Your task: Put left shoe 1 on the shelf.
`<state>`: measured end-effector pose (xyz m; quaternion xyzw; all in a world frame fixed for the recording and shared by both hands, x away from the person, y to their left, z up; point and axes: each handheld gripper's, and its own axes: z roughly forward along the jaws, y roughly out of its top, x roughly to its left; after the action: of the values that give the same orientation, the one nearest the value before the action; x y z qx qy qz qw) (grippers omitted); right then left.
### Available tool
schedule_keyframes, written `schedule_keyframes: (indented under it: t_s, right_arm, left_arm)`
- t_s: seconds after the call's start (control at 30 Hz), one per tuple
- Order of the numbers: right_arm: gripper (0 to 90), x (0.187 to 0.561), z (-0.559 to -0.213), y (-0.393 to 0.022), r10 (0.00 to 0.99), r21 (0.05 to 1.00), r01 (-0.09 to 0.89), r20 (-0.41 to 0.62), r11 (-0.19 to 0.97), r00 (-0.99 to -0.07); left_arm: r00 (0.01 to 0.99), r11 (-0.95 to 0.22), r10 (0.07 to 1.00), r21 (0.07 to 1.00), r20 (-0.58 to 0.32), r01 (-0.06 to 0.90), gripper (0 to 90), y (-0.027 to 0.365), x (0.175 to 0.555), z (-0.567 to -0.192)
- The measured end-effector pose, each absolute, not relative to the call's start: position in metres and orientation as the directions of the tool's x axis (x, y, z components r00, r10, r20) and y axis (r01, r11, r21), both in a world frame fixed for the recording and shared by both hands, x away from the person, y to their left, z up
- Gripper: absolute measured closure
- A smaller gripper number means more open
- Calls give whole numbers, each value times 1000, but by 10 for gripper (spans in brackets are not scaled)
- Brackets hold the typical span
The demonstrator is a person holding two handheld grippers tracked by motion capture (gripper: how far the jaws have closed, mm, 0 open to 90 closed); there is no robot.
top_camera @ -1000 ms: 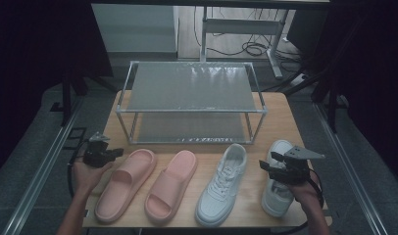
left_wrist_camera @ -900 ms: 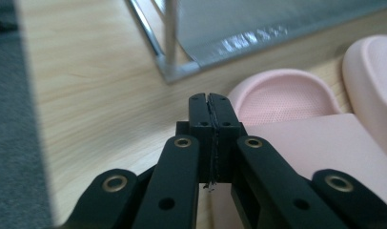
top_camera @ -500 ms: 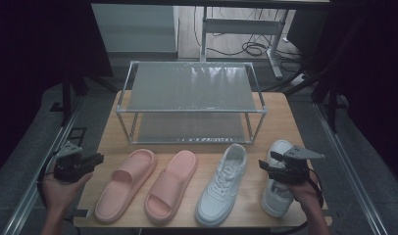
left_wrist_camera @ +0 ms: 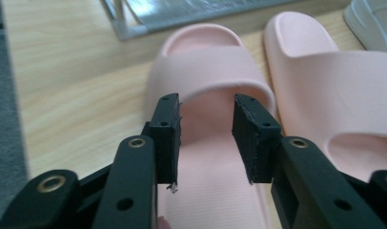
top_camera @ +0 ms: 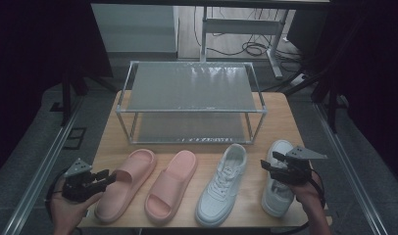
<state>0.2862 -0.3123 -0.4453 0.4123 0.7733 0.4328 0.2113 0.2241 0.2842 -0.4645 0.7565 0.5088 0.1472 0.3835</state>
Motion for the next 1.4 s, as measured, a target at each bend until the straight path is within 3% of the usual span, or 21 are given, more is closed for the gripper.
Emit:
schedule_keyframes:
  t_s: [0.57, 0.8, 0.9, 1.4]
  right_arm:
    - [401, 285, -445, -312, 820, 844, 453, 28, 287, -572]
    - [401, 286, -446, -312, 819, 844, 454, 29, 287, -573]
    - [401, 286, -446, -310, 813, 843, 451, 30, 292, -582]
    - [401, 284, -442, -311, 815, 849, 443, 27, 287, -579]
  left_arm:
    - [494, -247, 850, 689, -183, 681, 612, 237, 226, -491]
    - [488, -284, 861, 661, -142, 695, 702, 222, 238, -501]
    - [471, -299, 876, 655, -100, 694, 817, 218, 240, -503]
    - [457, -284, 887, 698, -70, 658, 859, 214, 242, -480]
